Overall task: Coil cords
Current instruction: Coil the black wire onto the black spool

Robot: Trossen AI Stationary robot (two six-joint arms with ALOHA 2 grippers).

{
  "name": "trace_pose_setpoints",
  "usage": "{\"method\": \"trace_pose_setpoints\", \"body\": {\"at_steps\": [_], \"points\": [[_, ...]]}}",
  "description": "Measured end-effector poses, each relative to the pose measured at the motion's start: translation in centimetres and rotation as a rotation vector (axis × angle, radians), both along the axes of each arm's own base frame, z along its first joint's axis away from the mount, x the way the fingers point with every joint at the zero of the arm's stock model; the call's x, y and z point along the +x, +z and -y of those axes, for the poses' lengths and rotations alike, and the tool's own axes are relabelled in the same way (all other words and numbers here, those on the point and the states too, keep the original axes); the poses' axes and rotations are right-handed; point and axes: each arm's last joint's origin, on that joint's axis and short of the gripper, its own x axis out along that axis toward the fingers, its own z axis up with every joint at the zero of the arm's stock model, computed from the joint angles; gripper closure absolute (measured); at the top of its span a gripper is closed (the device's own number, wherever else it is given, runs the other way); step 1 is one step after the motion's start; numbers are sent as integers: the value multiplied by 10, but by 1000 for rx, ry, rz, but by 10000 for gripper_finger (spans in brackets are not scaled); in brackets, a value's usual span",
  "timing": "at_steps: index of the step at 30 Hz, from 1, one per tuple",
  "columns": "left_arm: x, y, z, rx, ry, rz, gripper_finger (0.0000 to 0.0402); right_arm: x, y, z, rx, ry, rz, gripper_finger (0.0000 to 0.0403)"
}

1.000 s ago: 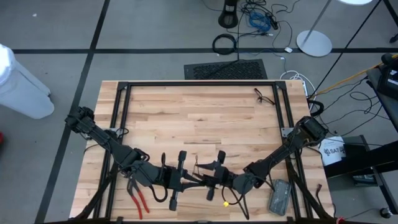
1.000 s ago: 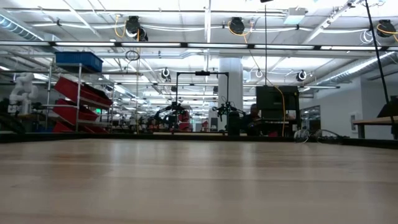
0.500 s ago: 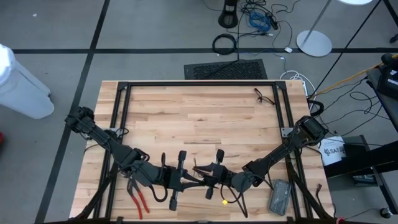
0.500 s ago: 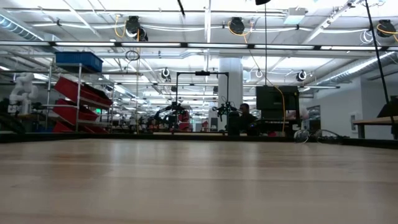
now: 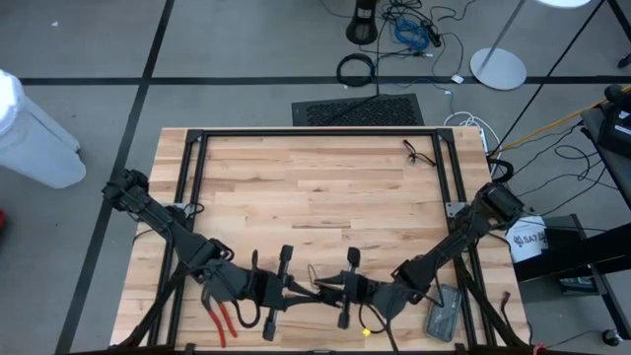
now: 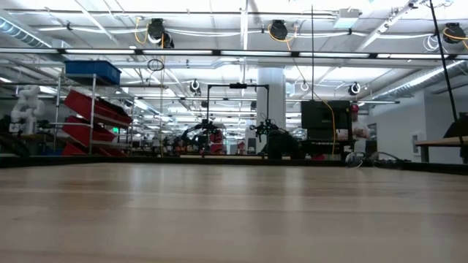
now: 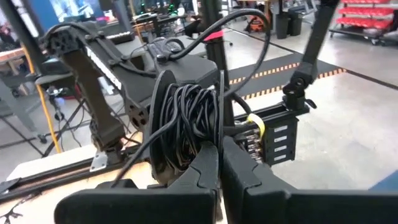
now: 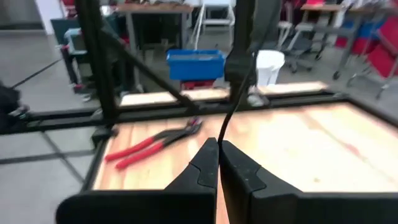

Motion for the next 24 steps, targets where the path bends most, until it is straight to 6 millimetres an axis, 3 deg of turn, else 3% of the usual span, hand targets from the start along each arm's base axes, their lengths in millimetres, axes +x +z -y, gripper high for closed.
{"method": "trace_pose_setpoints", "body": {"at_steps": [8, 18, 24], "points": [[-4, 5, -1, 1, 5, 15, 399, -20, 11, -9, 12, 56, -46, 403], [-5, 0, -2, 39, 23, -31, 399, -44, 35, 1, 170, 216, -178, 403], [-6, 0, -3, 47, 52, -37, 399, -57, 43, -2, 204, 303, -244, 403]]}}
